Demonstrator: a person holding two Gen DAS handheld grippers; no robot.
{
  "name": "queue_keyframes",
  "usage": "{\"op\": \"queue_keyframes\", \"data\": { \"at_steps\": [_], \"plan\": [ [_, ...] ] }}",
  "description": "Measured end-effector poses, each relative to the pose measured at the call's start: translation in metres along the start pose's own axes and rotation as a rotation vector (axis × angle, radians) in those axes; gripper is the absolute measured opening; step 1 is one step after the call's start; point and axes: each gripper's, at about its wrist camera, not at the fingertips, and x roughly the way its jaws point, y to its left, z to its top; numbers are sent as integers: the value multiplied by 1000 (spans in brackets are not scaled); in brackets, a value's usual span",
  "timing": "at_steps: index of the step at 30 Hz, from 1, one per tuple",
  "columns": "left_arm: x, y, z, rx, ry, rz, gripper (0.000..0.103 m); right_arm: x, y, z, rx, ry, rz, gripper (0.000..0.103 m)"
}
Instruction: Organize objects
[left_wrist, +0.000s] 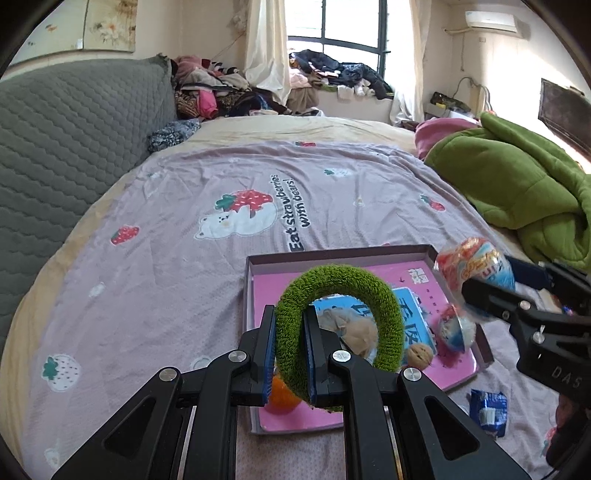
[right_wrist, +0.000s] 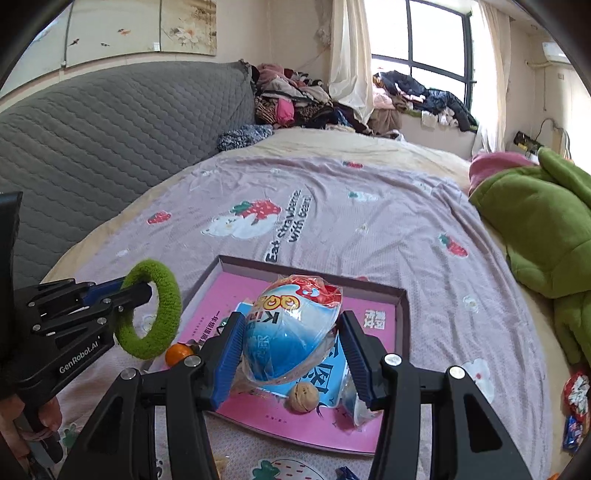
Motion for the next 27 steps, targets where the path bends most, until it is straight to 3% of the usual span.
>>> {"op": "queue_keyframes", "data": {
  "at_steps": [19, 24, 27],
  "plan": [
    [87, 18, -4, -38, 104, -4, 13, 86, -17, -18, 40, 143, -17, 52],
    [108, 14, -5, -14, 143, 5, 13, 109, -19, -20, 57, 194, 8, 52],
    [118, 11, -7, 11, 160, 17, 13, 120, -19, -23, 44, 208, -22, 52]
  ]
}}
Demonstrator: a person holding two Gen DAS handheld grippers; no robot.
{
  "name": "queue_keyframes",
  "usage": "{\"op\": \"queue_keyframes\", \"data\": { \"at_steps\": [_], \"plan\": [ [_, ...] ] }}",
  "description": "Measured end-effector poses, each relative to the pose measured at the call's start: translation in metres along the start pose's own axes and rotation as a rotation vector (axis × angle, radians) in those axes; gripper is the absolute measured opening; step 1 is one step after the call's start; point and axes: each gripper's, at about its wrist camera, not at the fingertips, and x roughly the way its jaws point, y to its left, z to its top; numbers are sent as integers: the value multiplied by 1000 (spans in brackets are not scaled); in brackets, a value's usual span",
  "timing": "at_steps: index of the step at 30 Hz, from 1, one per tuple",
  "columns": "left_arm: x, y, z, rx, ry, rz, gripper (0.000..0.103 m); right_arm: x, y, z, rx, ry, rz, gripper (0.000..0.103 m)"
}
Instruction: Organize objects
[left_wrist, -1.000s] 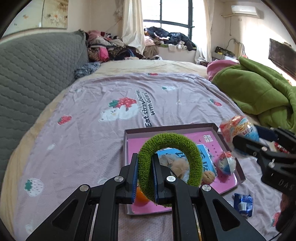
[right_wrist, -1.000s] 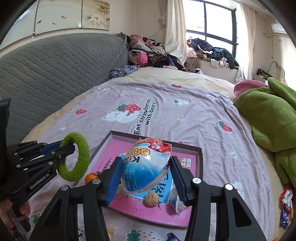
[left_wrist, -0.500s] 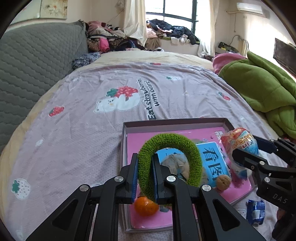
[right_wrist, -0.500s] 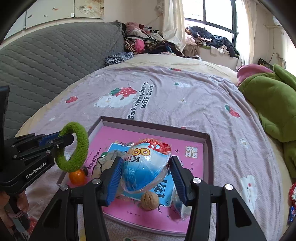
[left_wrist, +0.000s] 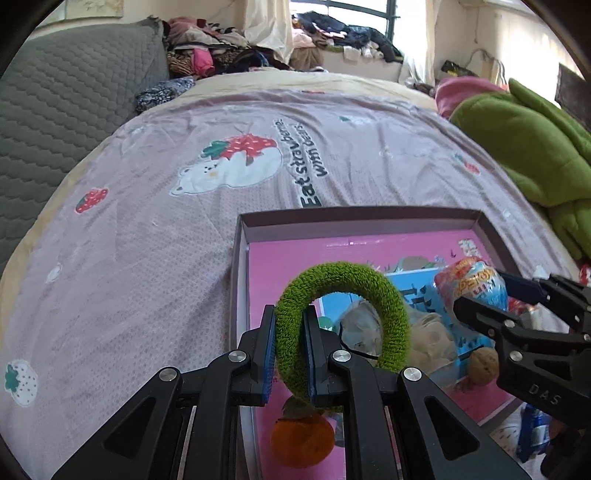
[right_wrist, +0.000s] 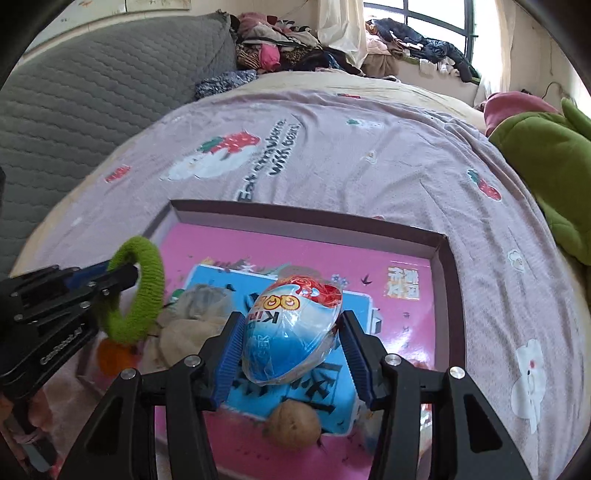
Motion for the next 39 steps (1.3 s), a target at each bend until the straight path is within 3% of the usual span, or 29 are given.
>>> {"op": "queue_keyframes", "data": {
  "at_steps": [4, 15, 19, 24, 31, 33, 39],
  "plan": [
    [7, -1, 0, 12, 11, 20, 14, 8, -3, -2, 28, 26, 38, 52],
    [30, -10, -1, 74, 59, 80, 17, 19, 11, 6, -52, 45, -66, 53],
    [34, -4, -2, 38, 82, 72, 18, 15, 9, 7, -59, 46, -80, 53],
    [28, 1, 1, 3, 91, 39, 27, 8, 2, 7, -30, 52, -70, 53],
    [22, 3, 5, -2, 79, 28, 31, -8, 0, 7, -19, 30, -72, 53],
    [19, 6, 7, -14, 77, 28, 45, -12, 2, 8, -29, 20, -72, 53],
    [1, 14, 8, -41, 39, 21, 47, -22, 4, 8, -30, 18, -70, 53]
  ]
}}
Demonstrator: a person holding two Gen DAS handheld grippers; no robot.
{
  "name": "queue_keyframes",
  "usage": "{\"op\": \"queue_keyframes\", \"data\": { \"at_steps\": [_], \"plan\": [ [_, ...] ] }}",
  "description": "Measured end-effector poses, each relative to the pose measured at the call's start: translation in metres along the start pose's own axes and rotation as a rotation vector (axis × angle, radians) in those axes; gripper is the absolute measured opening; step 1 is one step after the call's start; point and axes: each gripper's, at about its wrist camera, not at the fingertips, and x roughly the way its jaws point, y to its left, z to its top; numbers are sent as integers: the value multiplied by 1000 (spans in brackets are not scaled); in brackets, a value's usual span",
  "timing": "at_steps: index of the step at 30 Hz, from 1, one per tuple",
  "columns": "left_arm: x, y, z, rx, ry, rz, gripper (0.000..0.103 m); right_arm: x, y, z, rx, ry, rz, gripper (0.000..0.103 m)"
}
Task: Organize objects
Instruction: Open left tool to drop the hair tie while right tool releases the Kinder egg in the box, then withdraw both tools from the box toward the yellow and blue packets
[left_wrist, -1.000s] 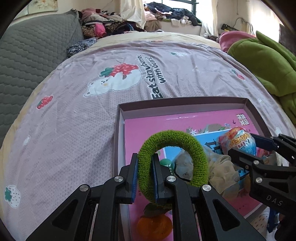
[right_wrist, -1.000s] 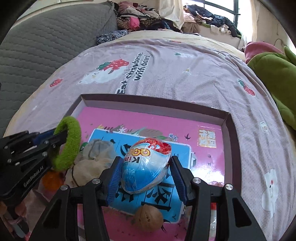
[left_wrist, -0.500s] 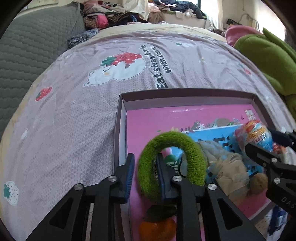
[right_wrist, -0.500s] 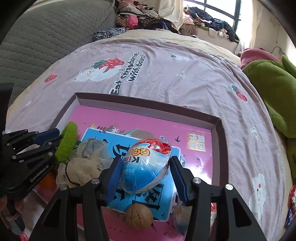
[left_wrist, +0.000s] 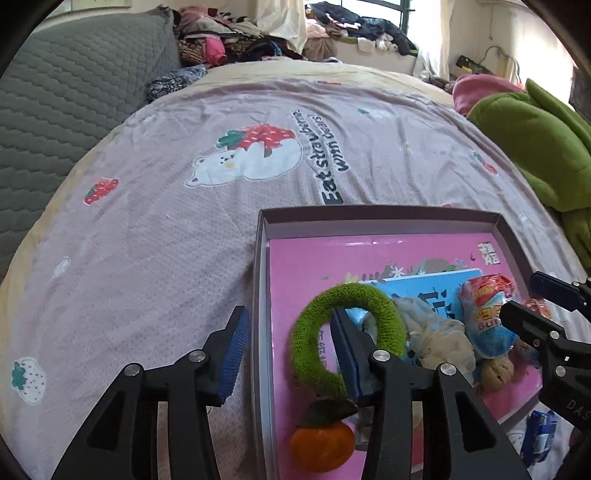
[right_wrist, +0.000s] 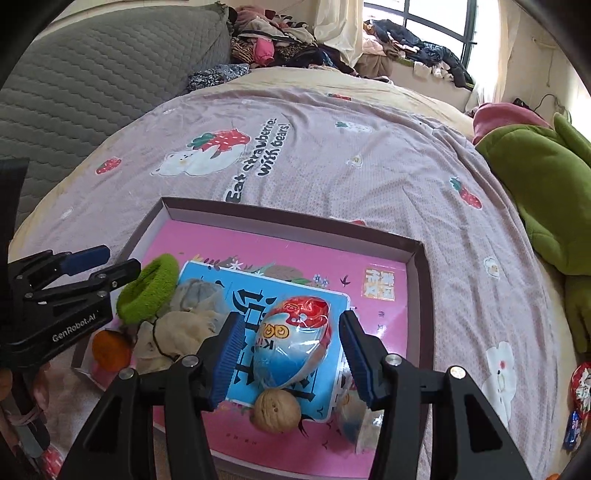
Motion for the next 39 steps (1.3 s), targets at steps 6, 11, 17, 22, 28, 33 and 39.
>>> {"op": "queue_keyframes", "data": {
  "at_steps": [6, 11, 17, 22, 28, 33, 39],
  "plan": [
    [-18, 1, -8, -7, -1, -29, 67, -19, 2, 0, 9, -13, 4, 53],
    [-40, 1, -13, -33, -6, -58, 69, -41, 0, 1, 16, -35, 9, 53],
    [-82, -4, -17, -19, -67, -54, 73, -69, 1, 1, 18, -64, 15, 54],
    [-108, -4, -20, -30, -87, -52, 74, -95, 3, -1, 11, -92, 18, 55],
    [-129, -5, -26, -34, -101, -52, 75, -114, 4, -4, 16, -102, 19, 55],
    [-151, -3, -34, -42, -124, -52, 75, -130, 9, -7, 2, -121, 16, 55],
    [-180, -3, -41, -49, -152, -60, 76, -153, 14, -13, -1, -156, 22, 55]
  ]
}}
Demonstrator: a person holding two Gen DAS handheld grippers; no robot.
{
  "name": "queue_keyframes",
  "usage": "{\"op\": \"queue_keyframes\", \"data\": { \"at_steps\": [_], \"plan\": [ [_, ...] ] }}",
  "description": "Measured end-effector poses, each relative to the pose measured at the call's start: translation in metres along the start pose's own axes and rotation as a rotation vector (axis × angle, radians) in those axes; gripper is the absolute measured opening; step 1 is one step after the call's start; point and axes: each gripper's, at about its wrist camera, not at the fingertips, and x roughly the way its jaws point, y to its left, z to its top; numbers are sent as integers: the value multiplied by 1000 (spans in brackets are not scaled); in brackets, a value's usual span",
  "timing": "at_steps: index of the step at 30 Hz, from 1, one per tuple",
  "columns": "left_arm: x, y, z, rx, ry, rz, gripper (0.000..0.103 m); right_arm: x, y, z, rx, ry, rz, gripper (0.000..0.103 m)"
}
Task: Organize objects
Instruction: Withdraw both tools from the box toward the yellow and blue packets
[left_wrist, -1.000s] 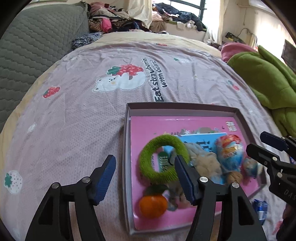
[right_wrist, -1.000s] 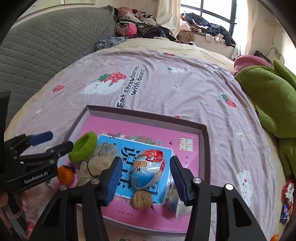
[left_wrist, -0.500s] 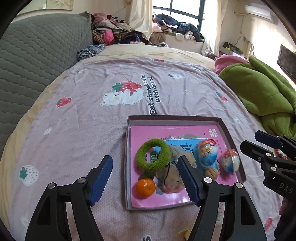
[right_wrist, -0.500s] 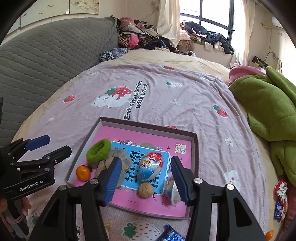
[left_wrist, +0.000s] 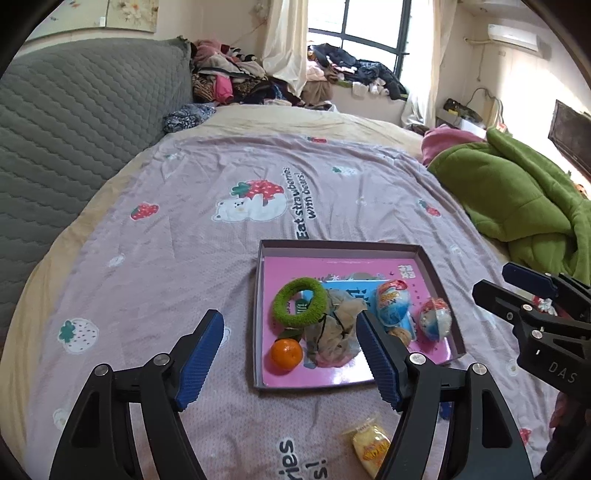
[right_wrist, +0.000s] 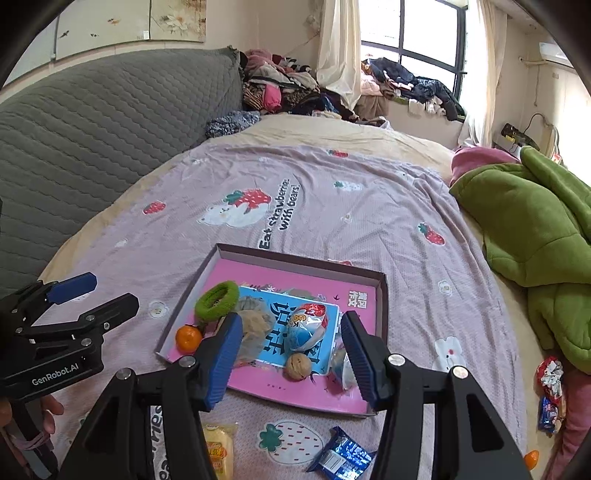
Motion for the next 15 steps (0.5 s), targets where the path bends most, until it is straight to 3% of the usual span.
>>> {"op": "queue_keyframes", "data": {
  "at_steps": [15],
  "plan": [
    [-79, -9, -8, 17, -111, 17, 76, -68, 7, -6, -7, -76, 9, 59]
  ]
}}
